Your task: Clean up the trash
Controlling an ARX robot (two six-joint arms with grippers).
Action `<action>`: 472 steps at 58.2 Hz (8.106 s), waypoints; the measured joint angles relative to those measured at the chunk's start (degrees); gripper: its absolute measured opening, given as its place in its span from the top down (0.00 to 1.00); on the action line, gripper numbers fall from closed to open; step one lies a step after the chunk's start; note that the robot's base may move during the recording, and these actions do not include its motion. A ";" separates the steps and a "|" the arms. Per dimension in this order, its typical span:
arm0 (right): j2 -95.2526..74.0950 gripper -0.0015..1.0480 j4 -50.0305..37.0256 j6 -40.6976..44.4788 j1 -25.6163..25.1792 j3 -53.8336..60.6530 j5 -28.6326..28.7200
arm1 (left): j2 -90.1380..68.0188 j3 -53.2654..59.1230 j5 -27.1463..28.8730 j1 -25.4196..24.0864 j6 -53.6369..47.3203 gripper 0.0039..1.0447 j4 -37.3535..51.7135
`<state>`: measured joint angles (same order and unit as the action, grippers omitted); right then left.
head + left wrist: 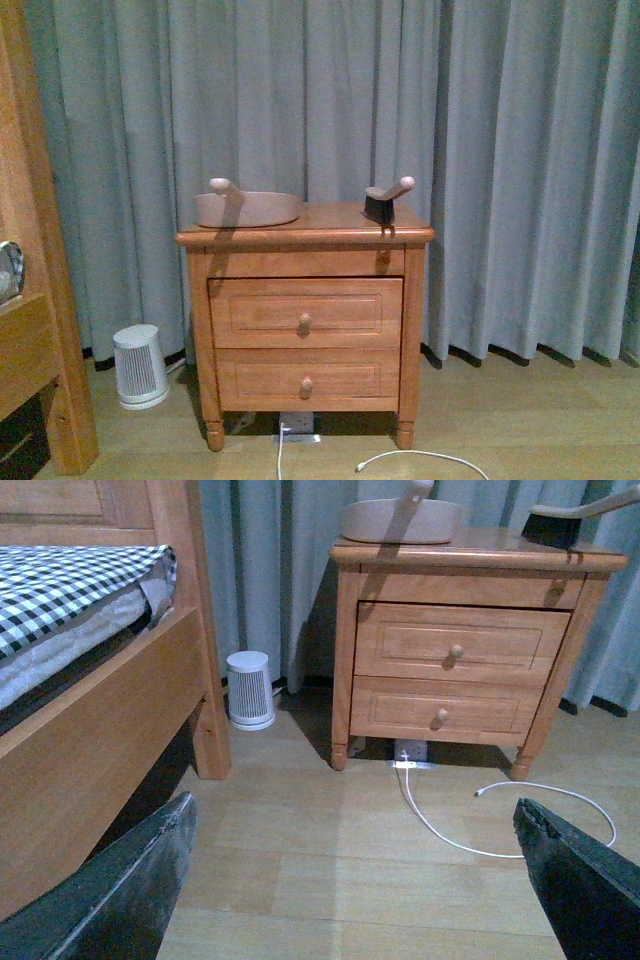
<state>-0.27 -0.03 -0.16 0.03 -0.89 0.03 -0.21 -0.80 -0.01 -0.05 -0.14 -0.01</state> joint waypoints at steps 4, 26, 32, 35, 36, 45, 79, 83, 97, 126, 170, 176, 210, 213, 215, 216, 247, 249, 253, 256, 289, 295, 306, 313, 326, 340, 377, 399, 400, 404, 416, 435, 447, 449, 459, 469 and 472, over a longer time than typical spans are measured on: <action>0.00 0.07 0.00 0.00 0.00 0.00 0.00 | 0.00 0.00 0.00 0.00 0.00 0.07 0.00; 0.00 0.07 0.00 0.00 0.00 0.00 0.00 | 0.00 0.00 0.00 0.00 0.00 0.07 0.00; 0.00 0.07 0.00 0.00 0.00 0.00 0.00 | 0.00 0.00 0.00 0.00 0.00 0.07 0.00; 0.00 0.07 0.00 0.00 0.00 0.00 0.00 | 0.00 0.00 0.00 0.00 0.00 0.07 0.00; 0.00 0.07 0.00 0.00 0.00 0.00 0.00 | 0.00 0.00 0.00 0.00 0.00 0.07 0.00; 0.00 0.07 0.00 0.00 0.00 0.00 0.00 | 0.00 0.00 0.00 0.00 0.00 0.07 0.00; 0.00 0.07 0.00 0.00 0.00 0.00 0.00 | 0.00 0.00 0.00 0.00 0.00 0.07 0.00; 0.00 0.07 0.00 0.00 0.00 0.00 0.00 | 0.00 0.00 0.00 0.00 0.00 0.07 0.00; 0.00 0.07 0.00 0.00 0.02 0.00 0.02 | 0.00 0.00 -0.02 0.00 0.00 0.07 0.00; 0.00 0.07 0.00 0.00 0.00 0.00 0.04 | 0.00 0.00 0.00 0.00 0.00 0.07 0.00; 0.00 0.07 0.04 0.00 0.00 0.00 0.00 | 0.00 0.00 0.00 0.00 0.00 0.07 0.00; 0.00 0.07 0.04 0.00 0.00 0.00 0.00 | 0.00 0.00 0.02 0.00 0.00 0.07 0.00; 0.00 0.07 0.04 0.00 0.00 0.00 0.00 | -39.12 -21.81 -5.40 -2.51 -2.62 0.07 -5.16; 0.00 0.07 0.04 0.00 0.00 0.00 0.00 | -45.68 -27.63 -3.34 -0.37 -5.31 0.07 -6.67; 0.00 0.07 0.04 0.00 0.00 0.00 0.00 | -49.57 -31.65 -1.53 1.36 -7.74 0.07 -8.46; 0.00 0.07 0.04 0.00 0.00 0.00 0.00 | -50.45 -32.63 -1.31 1.79 -7.98 0.07 -8.96; 0.00 0.07 0.04 0.00 0.00 0.00 0.00 | -91.65 -77.50 14.71 22.08 -5.44 0.07 -27.91; 0.00 0.07 0.04 0.00 0.00 0.00 0.00 | -93.20 -78.40 15.17 22.08 -4.83 0.07 -28.17; 0.00 0.07 0.04 0.00 0.00 0.00 0.00 | -95.84 -79.54 15.28 21.77 -3.50 0.07 -28.24; 0.00 0.07 0.04 0.00 0.02 0.00 0.00 | -97.24 -79.84 15.26 21.49 -3.04 0.07 -28.24; 0.00 0.07 0.04 0.00 0.00 0.00 0.00 | -106.38 -79.41 14.88 18.56 -2.05 0.07 -24.20; 0.00 0.07 0.04 0.00 0.00 0.00 0.00 | -107.65 -79.41 14.60 18.01 -1.95 0.07 -23.47; 0.00 0.07 0.04 0.00 0.00 0.00 0.00 | -109.22 -79.41 14.23 17.35 -1.99 0.07 -22.67; 0.00 0.07 0.04 0.00 0.00 0.00 0.00 | -109.77 -78.97 14.36 16.94 -2.14 0.07 -21.81; 0.00 0.07 0.04 0.00 0.00 0.00 0.00 | -111.08 -77.11 13.86 15.85 -2.14 0.07 -19.76; 0.00 0.07 0.04 0.00 0.00 0.00 0.00 | -111.36 -75.76 13.92 15.08 -3.08 0.07 -16.79; 0.00 0.07 0.04 0.00 0.00 0.00 0.00 | -110.68 -74.99 13.46 14.64 -5.22 0.75 -15.74; 0.00 0.07 0.04 0.00 0.00 0.00 0.00 | -95.58 -69.00 8.41 14.58 -9.66 0.75 -6.60; 0.00 0.07 0.04 0.00 0.00 0.00 0.00 | -94.79 -68.54 8.31 14.58 -9.84 0.75 -6.23; 0.00 0.07 0.04 0.00 0.00 0.00 0.00 | -88.83 -65.24 6.71 14.56 -12.02 0.75 -3.93; 0.00 0.07 0.04 0.00 0.00 0.00 0.00 | -70.14 -54.29 0.11 11.67 -17.03 0.75 -1.20; 0.00 0.07 0.04 0.00 0.00 0.00 0.00 | -45.11 -40.92 -14.69 -1.81 -18.93 0.75 -9.16; 0.00 0.07 0.04 0.00 0.00 0.00 0.00 | -36.37 -37.59 -23.02 -11.08 -19.17 0.75 -14.64; 0.00 0.07 0.04 0.00 0.02 0.00 0.00 | -35.74 -37.20 -23.67 -11.91 -19.28 0.75 -14.95; -5.75 0.07 0.81 -2.78 6.73 -1.62 -19.65 | -35.15 -36.04 -24.00 -12.98 -19.54 0.75 -15.08; -29.53 0.07 -1.64 -10.73 10.51 -13.84 -28.83 | -35.04 -35.98 -23.96 -12.98 -19.54 0.75 -15.08; -35.87 0.07 -0.70 -12.55 10.27 -19.37 -25.24 | -35.04 -35.98 -23.96 -12.98 -19.52 0.75 -15.08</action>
<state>-36.14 -0.73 -12.71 10.31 -20.25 -25.21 -35.24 -36.77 -23.97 -13.04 -19.66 -15.09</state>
